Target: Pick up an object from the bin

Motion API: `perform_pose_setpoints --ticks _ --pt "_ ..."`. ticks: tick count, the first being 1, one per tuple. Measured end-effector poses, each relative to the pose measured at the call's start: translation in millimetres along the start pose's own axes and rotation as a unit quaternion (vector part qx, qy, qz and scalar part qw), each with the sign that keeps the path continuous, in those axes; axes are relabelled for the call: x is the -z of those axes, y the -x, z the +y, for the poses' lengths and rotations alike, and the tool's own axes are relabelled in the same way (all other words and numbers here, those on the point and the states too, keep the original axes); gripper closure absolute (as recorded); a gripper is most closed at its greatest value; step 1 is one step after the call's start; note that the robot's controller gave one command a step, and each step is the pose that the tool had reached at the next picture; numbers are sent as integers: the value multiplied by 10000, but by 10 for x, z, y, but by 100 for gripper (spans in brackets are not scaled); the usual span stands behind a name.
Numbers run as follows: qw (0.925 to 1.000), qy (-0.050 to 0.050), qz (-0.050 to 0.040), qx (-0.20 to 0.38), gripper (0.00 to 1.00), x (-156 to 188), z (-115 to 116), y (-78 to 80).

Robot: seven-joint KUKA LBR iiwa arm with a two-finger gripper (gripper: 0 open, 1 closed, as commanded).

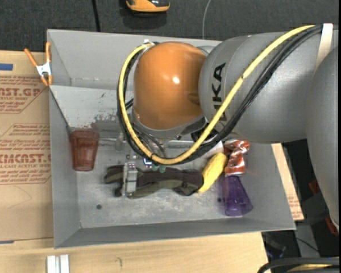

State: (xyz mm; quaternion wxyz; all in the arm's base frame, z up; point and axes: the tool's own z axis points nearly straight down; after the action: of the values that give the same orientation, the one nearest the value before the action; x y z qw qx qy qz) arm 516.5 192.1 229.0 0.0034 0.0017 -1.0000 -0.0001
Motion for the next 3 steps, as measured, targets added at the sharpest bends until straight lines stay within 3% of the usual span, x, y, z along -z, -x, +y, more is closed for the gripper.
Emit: perform_pose_setpoints --ticks 1,2,3 --pt "10000 7 -38 -10 0 45 -10 18" --pt "10000 18 -67 32 0 -480 -152 26" --pt "9973 3 -33 737 100 -913 -416 -168"
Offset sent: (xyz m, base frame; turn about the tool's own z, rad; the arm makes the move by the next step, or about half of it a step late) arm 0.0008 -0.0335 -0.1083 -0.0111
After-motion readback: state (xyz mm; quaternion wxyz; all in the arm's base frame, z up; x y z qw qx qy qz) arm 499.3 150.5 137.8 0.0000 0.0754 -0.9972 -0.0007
